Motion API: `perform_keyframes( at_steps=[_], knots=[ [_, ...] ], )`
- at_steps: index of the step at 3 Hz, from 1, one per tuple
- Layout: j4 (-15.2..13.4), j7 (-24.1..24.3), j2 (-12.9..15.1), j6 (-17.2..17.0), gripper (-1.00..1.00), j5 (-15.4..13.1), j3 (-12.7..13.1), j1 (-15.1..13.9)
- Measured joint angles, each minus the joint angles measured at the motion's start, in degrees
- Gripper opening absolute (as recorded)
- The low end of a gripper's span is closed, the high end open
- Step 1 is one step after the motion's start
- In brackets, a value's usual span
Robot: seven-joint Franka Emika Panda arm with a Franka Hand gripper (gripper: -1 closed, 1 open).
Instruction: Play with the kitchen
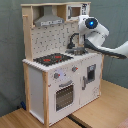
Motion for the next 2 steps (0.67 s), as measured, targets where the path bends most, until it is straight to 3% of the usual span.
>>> perform_keyframes(
  at_steps=[1,2],
  knots=[
    [0.00,-0.02,5.31,-0.61,1.00,3.24,0.08,-0.13],
    [-0.03,-0.01,10.81,-2.17,1.00,3.67,0.08,-0.14]
  ],
)
